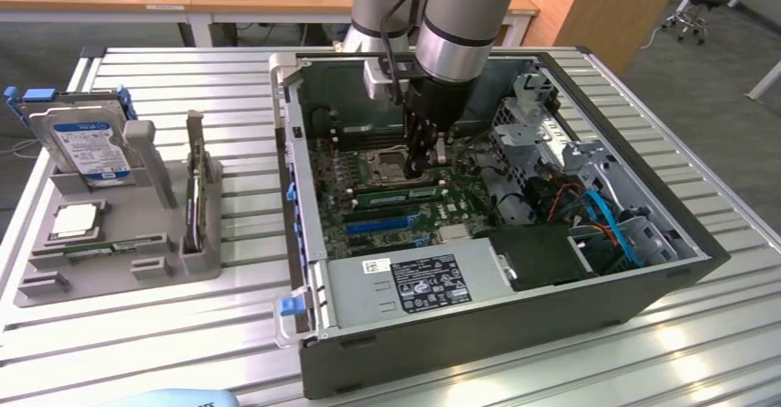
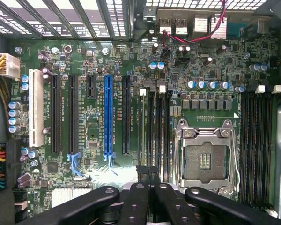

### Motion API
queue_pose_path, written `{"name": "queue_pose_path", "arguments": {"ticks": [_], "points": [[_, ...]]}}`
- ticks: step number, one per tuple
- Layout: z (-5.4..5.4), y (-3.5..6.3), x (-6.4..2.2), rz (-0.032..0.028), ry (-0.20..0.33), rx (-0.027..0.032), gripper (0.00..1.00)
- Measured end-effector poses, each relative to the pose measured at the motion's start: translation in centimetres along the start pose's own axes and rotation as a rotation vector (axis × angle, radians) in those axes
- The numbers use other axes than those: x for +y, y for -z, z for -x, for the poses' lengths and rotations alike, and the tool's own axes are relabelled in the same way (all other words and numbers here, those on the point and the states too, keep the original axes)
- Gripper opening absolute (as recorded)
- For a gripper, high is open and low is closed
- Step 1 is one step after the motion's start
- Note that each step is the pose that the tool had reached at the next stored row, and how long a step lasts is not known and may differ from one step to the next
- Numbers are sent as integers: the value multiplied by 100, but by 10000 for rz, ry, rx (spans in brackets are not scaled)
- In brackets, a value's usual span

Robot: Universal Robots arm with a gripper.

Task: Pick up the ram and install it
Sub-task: 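Press down the ram until it locks into place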

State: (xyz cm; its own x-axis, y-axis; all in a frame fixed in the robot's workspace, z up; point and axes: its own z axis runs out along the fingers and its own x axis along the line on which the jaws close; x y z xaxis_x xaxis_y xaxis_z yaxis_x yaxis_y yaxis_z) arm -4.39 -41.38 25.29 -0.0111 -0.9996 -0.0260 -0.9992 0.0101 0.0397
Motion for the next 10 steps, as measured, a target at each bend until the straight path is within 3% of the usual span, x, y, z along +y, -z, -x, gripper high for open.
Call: {"name": "queue_pose_path", "arguments": {"ticks": [10], "points": [[0,0,0,0,-15,0,10]]}}
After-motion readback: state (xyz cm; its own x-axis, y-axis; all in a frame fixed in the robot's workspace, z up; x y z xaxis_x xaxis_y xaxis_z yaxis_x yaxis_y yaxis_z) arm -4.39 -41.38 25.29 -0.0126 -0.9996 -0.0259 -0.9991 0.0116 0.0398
